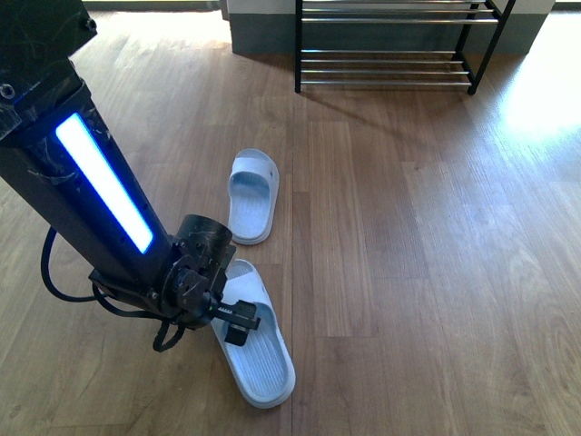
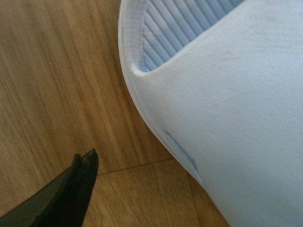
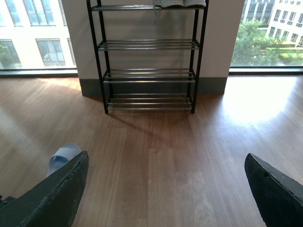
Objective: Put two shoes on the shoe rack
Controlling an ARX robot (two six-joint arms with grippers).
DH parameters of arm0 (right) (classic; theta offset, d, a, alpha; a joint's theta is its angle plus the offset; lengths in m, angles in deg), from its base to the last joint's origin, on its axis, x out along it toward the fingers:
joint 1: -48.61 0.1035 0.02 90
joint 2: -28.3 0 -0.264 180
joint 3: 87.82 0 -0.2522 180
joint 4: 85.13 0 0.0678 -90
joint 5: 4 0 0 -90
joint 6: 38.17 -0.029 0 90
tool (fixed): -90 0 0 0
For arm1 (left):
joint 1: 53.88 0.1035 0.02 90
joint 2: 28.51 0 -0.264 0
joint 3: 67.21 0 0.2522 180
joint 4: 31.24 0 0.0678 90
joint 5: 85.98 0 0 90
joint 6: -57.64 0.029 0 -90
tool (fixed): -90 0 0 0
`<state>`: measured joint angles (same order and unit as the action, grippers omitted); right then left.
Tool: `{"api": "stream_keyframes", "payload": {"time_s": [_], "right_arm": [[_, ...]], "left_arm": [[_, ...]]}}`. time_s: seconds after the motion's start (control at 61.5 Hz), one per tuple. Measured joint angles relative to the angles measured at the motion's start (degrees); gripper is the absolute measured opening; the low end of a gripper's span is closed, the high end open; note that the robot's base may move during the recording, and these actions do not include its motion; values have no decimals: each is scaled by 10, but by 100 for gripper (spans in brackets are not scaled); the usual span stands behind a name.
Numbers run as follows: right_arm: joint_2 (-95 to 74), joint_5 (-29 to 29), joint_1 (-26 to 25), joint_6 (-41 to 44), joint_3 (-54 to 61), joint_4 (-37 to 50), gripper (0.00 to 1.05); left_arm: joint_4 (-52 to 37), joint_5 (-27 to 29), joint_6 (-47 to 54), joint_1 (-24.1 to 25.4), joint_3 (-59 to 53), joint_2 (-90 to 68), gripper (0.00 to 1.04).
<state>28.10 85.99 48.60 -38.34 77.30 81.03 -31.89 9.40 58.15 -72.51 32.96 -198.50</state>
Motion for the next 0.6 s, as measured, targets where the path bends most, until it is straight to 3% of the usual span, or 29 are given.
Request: {"api": "stream_keyframes", "payload": {"time_s": [0.439, 0.488, 0.601], "right_arm": [[0, 0, 0, 0, 0, 0, 96], [0, 0, 0, 0, 0, 0, 96], [0, 0, 0, 0, 0, 0, 96]], "left_arm": [[-19, 67, 9, 24, -57, 38, 7], [-19, 66, -6, 32, -83, 66, 2], [-45, 63, -19, 48, -147, 149, 2]]}}
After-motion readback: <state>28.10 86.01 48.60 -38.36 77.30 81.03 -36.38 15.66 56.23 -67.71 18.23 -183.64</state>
